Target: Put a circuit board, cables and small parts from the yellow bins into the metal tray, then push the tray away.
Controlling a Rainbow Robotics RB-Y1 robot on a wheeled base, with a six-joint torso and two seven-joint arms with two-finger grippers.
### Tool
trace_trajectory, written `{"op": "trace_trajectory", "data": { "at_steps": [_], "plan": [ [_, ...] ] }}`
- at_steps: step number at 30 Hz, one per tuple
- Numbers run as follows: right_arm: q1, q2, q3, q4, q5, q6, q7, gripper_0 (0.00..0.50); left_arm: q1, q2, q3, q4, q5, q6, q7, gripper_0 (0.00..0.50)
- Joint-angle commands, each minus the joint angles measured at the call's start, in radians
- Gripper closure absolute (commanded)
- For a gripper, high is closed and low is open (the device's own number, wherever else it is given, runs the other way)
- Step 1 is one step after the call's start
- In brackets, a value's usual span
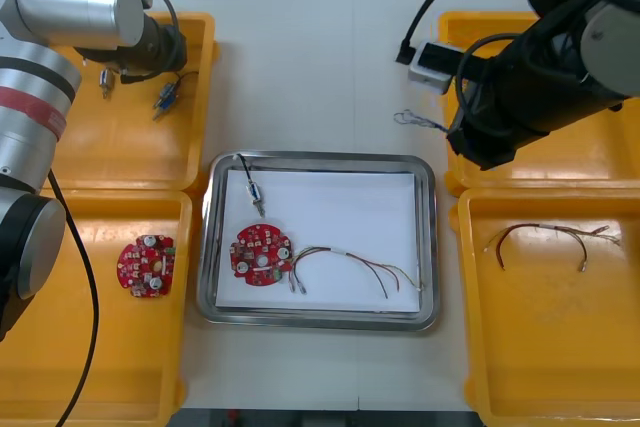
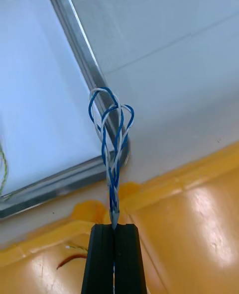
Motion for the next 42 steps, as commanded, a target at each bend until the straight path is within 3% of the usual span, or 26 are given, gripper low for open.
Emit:
{"op": "trace_trajectory", "data": {
  "at_steps": [1,12,20,32,39,40,41,42],
  "plan": [
    [-0.06,0.042,0.127,-0.022,0.033,-0.043,0.047,0.5,-0.056,-0.008,0.035,-0.026,-0.008,0.075,-0.036,0.5],
    [-0.161,0.104,0.354,0.081,0.058,-0.137,0.051,0.5,-0.048,-0.002,0.118,-0.109,-0.013,0.248,-0.178,0.5],
    [-0.189,0.126,0.477,0.153,0.094,-0.222,0.06,0.5,0.013,0.027,0.097,-0.283,-0.004,0.375,-0.208,0.5],
    [-0.225,0.141,0.636,0.302,0.11,-0.344,0.082,0.5,0.101,0.058,0.097,-0.458,0.004,0.435,-0.284,0.5],
    [-0.242,0.157,0.678,0.355,0.111,-0.391,0.085,0.5,0.119,0.07,0.14,-0.489,0.015,0.519,-0.376,0.5],
    [-0.242,0.158,0.678,0.355,0.111,-0.391,0.085,0.453,0.124,0.073,0.151,-0.494,0.018,0.533,-0.402,0.5],
    [-0.242,0.16,0.678,0.355,0.111,-0.391,0.085,0.344,0.13,0.073,0.163,-0.501,0.021,0.546,-0.428,0.5],
    [-0.242,0.16,0.678,0.355,0.111,-0.391,0.085,0.277,0.133,0.075,0.167,-0.506,0.022,0.55,-0.441,0.5]
  ]
}}
